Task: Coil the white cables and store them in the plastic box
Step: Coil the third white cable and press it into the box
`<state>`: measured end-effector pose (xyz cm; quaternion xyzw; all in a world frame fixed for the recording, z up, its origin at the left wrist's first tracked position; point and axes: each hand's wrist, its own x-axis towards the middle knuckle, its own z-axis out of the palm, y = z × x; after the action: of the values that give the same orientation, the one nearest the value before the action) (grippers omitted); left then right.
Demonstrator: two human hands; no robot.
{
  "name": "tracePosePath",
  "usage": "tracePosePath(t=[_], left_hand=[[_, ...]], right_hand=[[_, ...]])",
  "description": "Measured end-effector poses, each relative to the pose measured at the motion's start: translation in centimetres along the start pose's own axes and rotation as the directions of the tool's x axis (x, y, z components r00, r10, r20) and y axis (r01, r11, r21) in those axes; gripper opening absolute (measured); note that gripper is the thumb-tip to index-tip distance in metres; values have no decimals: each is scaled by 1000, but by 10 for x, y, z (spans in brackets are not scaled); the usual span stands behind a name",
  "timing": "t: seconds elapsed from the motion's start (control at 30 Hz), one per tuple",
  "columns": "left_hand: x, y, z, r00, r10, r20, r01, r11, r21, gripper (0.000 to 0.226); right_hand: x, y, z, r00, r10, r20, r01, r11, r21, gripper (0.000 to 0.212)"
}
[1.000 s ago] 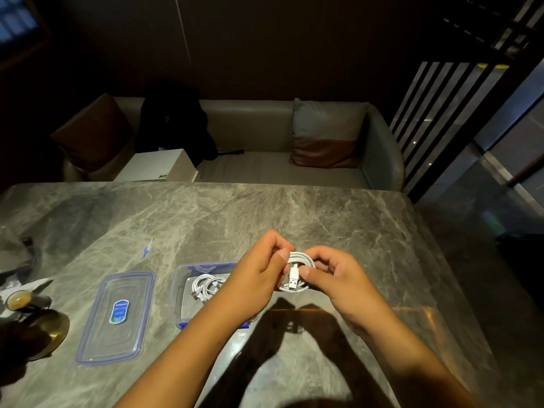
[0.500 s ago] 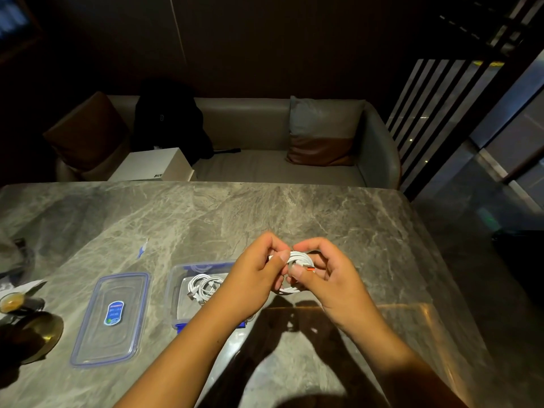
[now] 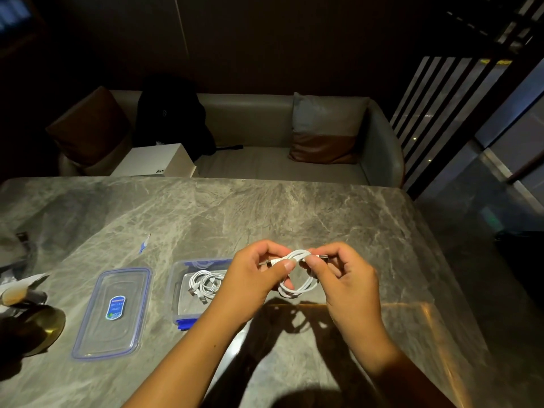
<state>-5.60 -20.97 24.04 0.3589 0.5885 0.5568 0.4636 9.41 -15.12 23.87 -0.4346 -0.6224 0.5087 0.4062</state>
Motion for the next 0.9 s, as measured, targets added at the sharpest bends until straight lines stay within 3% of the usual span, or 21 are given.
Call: tracePosePath(t=[0.27, 0.43, 0.67, 0.8, 0.9], left_hand=[[-4, -5, 3, 1000, 9, 14, -10, 996, 88, 13], [-2, -4, 7, 995, 18, -96, -17, 1000, 9, 8], [5, -5, 7, 973, -33, -227, 16, 997, -74, 8], [3, -6, 5, 966, -114, -232, 71, 980, -186, 25], [2, -7, 5, 970, -162, -179, 106, 953, -284, 20]], right_hand=[[-2, 0, -4, 998, -6, 62, 3, 999, 40, 26], [-2, 1, -5, 995, 35, 98, -50, 987, 151, 14], [5, -2, -1, 985, 91, 149, -142, 914, 379, 15], [4, -4, -3, 969, 137, 208, -215, 883, 417, 17], [5, -4, -6, 966, 158, 205, -226, 902, 367, 13]])
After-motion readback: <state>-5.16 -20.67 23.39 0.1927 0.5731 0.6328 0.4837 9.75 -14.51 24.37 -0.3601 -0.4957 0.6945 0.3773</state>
